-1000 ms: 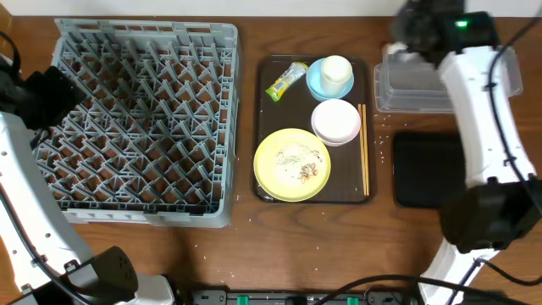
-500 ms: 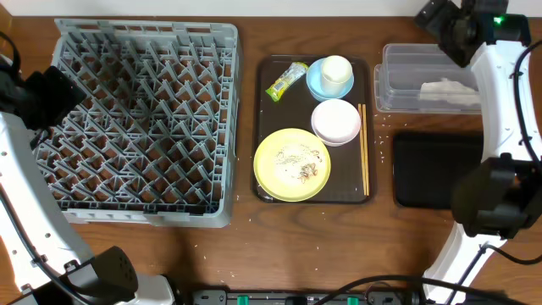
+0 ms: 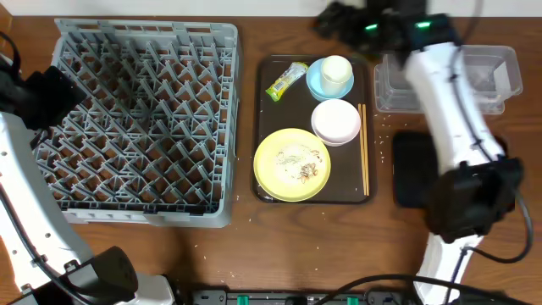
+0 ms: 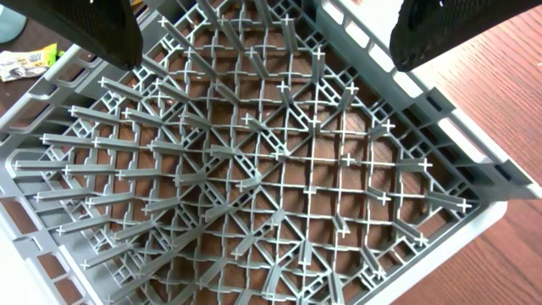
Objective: Sort waste into correct bins and load items into the dishwasher
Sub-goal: 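Lower the right gripper onto the yellow snack wrapper and grasp it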
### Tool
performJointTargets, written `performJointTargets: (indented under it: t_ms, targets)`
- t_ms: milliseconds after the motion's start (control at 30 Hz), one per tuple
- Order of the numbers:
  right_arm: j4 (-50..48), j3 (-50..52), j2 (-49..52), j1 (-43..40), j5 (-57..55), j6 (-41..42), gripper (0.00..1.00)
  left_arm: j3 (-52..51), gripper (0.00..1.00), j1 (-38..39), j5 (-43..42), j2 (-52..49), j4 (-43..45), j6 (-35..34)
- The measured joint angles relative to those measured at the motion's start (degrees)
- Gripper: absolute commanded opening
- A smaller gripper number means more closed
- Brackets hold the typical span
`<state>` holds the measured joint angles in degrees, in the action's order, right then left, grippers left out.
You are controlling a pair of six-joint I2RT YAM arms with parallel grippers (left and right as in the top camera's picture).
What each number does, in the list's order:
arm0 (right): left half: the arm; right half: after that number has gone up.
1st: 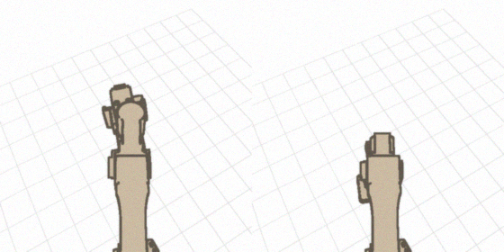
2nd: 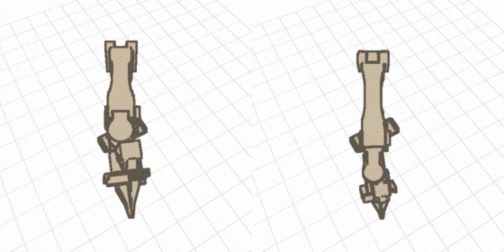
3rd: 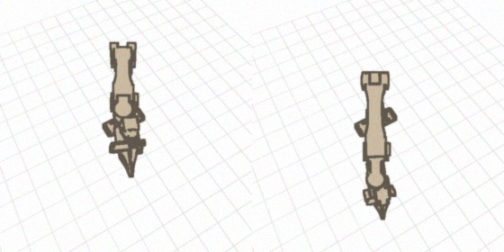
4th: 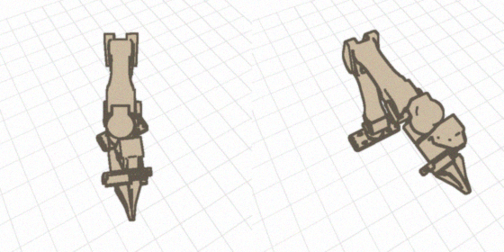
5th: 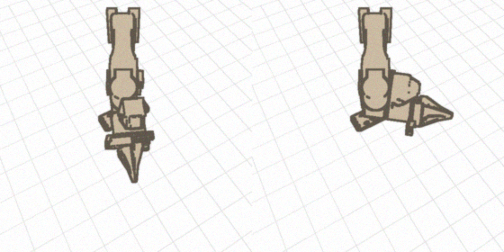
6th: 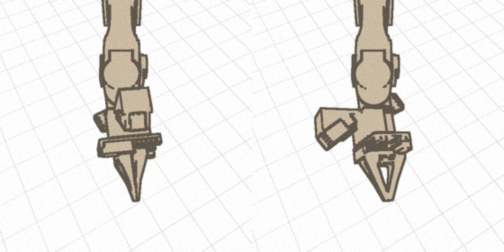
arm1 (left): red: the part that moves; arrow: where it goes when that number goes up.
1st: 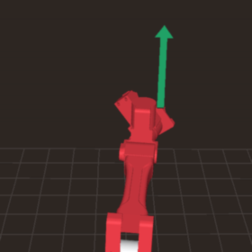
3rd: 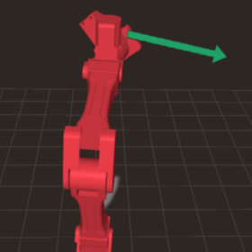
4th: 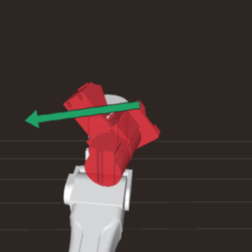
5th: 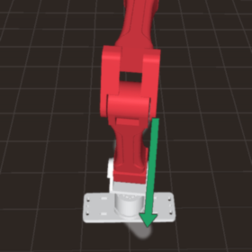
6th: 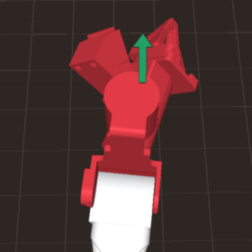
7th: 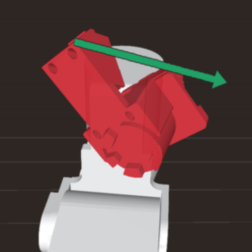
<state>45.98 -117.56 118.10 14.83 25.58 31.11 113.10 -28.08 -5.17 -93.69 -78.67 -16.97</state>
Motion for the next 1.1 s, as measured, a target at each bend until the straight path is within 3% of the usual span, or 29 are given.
performJointTargets:
  t_ms: [200,333,733,1100]
  targets:
    - [0.6,0.0,1.3,13.4,-16.0,2.9,0.92,0.0,0.94,0.0,0.0,0.0,0.0,0.0]
    - [-0.3,-0.1,5.0,16.7,-22.8,7.0,0.91,0.0,0.94,0.0,0.0,0.0,0.0,0.0]
    - [-6.3,-0.1,20.0,16.9,-26.2,20.0,0.81,0.0,0.94,0.0,0.0,0.0,0.0,0.0]
    - [-8.1,-0.1,22.9,16.9,-28.4,25.2,0.79,0.0,0.95,0.0,0.0,0.0,0.0,0.0]
